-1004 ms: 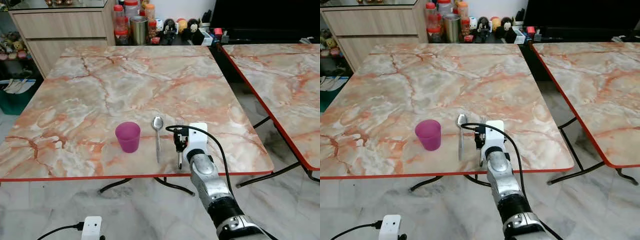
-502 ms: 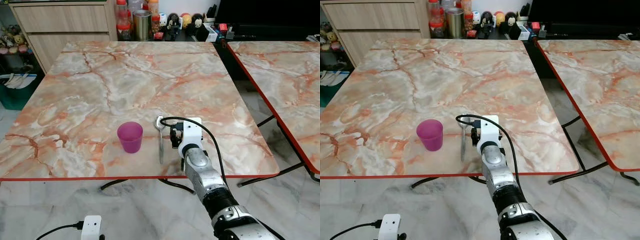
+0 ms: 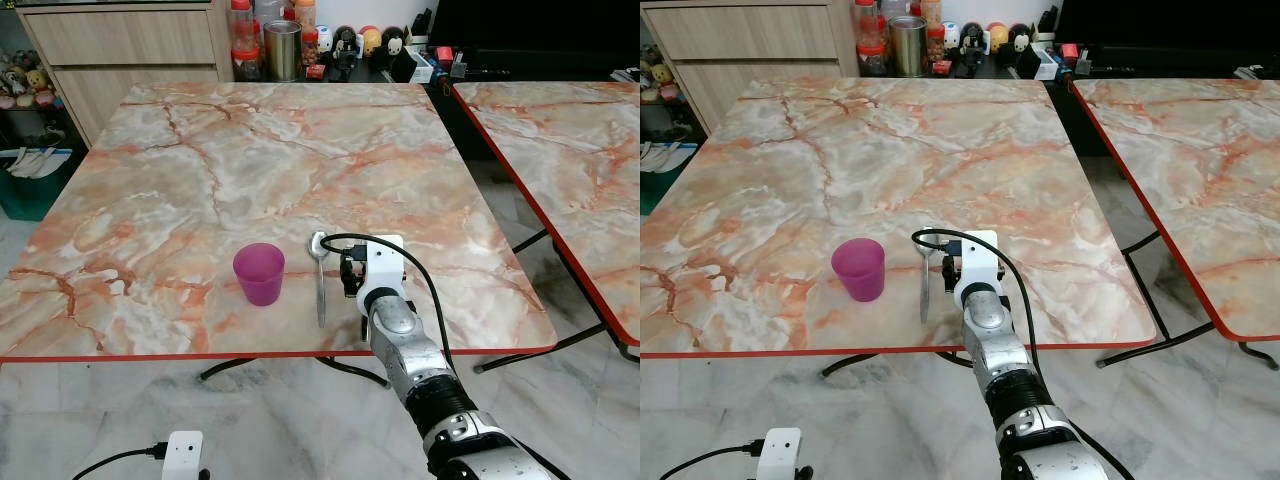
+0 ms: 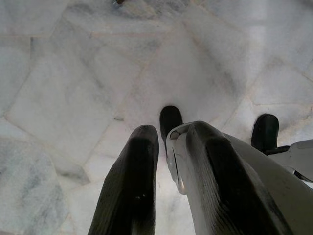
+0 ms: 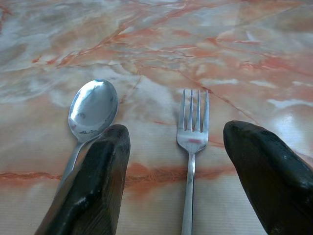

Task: Setting the table

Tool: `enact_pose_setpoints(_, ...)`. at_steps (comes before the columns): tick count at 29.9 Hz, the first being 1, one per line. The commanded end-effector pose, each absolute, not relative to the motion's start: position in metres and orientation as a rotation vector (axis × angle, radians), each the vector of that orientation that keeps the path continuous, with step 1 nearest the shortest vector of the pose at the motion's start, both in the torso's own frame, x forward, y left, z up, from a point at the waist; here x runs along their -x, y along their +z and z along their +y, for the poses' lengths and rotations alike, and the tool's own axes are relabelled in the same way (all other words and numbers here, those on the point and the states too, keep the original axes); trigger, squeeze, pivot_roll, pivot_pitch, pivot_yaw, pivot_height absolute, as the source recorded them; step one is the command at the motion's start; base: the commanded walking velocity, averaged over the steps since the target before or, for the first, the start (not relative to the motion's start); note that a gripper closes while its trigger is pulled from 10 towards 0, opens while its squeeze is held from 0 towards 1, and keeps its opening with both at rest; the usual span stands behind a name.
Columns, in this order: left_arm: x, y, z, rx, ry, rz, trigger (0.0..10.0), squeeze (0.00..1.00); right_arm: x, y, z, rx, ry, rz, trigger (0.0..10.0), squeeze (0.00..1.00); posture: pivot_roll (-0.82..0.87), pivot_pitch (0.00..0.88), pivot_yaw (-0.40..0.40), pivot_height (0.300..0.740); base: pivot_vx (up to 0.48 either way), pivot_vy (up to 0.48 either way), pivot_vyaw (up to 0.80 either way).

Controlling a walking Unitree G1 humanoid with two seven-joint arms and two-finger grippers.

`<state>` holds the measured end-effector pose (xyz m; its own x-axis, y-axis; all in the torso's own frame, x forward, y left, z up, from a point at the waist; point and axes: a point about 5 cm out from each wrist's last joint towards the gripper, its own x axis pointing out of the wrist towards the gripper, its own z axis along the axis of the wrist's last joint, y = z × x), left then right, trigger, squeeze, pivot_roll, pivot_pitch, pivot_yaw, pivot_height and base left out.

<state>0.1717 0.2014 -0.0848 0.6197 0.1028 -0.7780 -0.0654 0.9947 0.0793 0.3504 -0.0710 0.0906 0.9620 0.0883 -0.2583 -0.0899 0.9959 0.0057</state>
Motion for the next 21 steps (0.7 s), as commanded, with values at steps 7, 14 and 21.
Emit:
enact_pose_setpoints(7,-0.167,-0.087,0.202,-0.044,0.099,0.918,10.0,0.0,-0.352,0.094,-0.067,0.001,0.092,0.265,10.0,0.0,0.11,0.104,-0.038,0.74,0.0,0.0,0.0)
enact_pose_setpoints(14,-0.164,-0.089,0.198,-0.031,0.088,0.93,10.0,0.0,-0.352,0.077,-0.073,0.01,0.058,0.382,10.0,0.0,0.11,0.108,-0.047,0.74,0.0,0.0,0.0)
enact_pose_setpoints(21,-0.165,-0.089,0.198,-0.03,0.091,0.926,10.0,0.0,-0.353,0.078,-0.077,0.032,0.057,0.364,10.0,0.0,0.11,0.107,-0.048,0.74,0.0,0.0,0.0)
